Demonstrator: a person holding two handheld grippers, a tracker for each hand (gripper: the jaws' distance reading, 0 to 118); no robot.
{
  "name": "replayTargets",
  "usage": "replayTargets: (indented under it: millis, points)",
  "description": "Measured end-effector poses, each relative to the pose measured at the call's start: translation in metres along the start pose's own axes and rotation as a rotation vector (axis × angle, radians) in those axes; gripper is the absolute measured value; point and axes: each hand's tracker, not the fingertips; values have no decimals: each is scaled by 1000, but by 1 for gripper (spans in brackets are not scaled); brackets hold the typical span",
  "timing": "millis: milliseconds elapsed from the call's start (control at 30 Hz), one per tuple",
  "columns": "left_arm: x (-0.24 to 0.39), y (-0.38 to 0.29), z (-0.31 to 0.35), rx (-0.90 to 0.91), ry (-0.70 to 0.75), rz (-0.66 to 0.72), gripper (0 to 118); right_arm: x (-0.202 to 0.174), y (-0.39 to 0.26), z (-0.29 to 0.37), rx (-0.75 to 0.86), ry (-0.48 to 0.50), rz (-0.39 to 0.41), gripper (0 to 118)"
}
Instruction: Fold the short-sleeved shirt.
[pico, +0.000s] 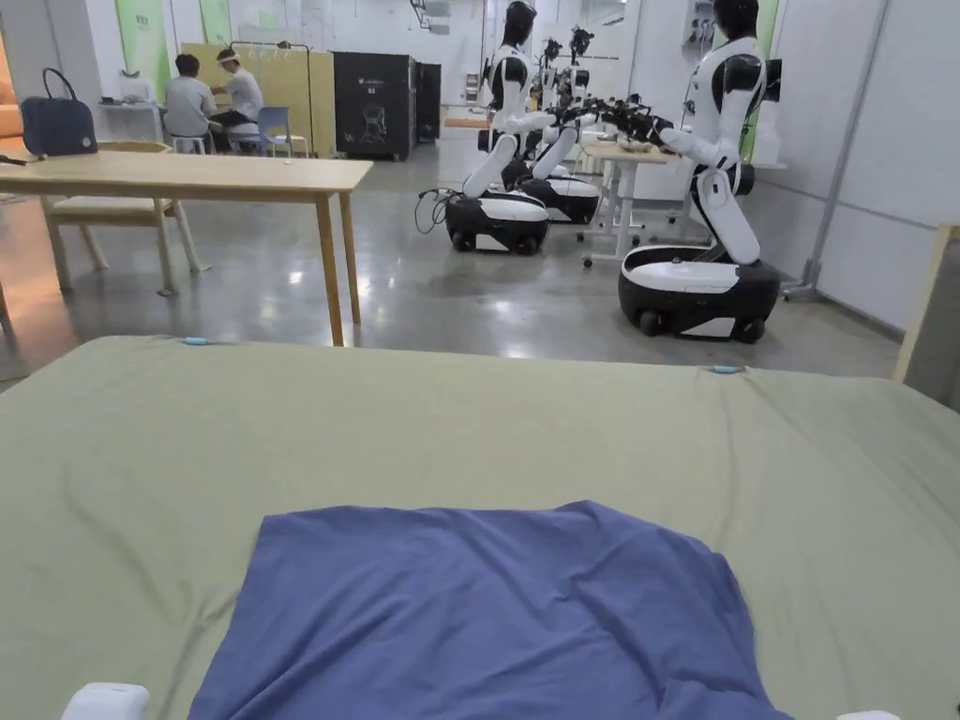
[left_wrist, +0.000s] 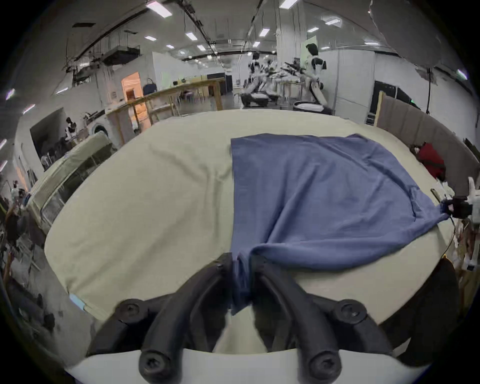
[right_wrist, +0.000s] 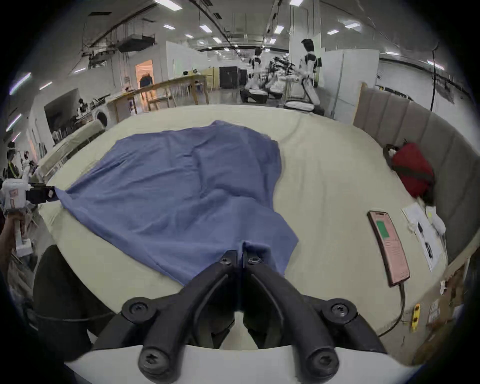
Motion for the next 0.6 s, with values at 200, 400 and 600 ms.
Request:
replayTargets:
  millis: [200,400,600]
  points:
    - [26,23,32,196,-47,-41,118,-54,24,23,180,1,6,115]
    - [45,-21,28,138,-19,-80,84,-102,27,30,242,10,-31,35]
    - [4,-58,-3,2,-84,-17,0,-109,15,18,208,50,-41,2]
